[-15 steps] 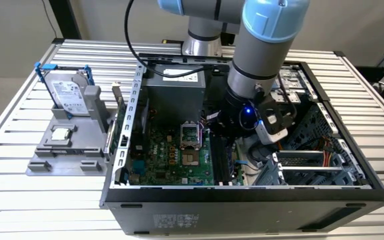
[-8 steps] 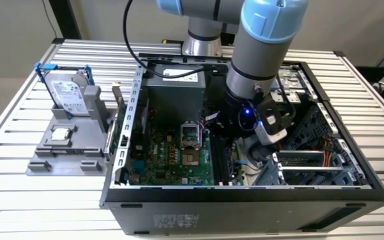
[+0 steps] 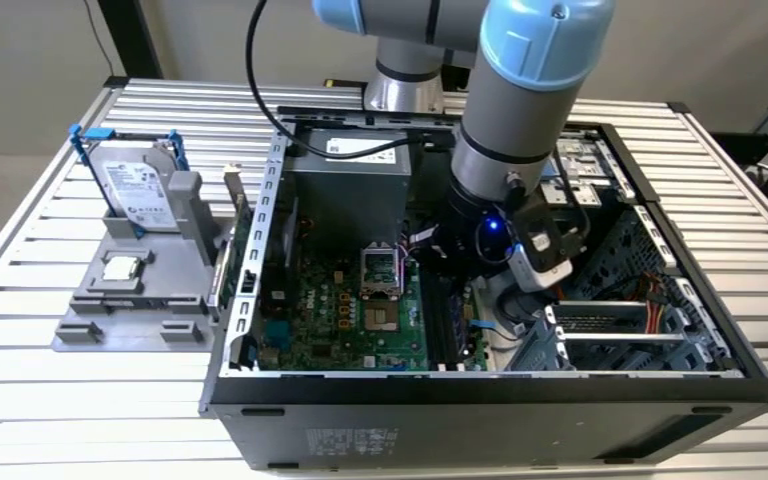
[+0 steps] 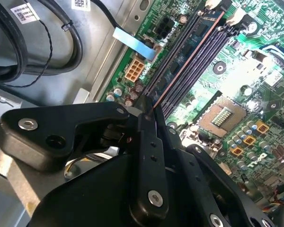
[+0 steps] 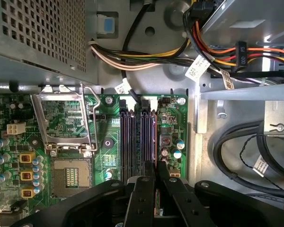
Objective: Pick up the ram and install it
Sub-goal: 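Insert the ram into the slot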
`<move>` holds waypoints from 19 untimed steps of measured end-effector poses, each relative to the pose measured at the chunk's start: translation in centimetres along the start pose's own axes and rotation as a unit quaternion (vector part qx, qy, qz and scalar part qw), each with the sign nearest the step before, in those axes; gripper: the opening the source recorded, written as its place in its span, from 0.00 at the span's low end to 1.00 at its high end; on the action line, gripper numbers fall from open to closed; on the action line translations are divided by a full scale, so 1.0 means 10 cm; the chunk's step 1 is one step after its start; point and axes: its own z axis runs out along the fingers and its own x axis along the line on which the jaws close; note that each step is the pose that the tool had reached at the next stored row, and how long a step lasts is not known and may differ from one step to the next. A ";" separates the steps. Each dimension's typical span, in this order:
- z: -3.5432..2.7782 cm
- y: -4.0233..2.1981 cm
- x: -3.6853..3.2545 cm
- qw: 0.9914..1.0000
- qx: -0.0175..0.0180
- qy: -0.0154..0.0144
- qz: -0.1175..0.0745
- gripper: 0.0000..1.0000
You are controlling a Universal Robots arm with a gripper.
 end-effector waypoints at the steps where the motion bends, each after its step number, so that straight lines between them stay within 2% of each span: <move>1: 0.002 0.000 0.000 1.000 0.000 0.000 0.000 0.00; 9: 0.026 0.000 0.000 1.000 0.000 0.001 0.000 0.00; 19: 0.041 0.001 -0.001 1.000 0.000 0.001 -0.001 0.00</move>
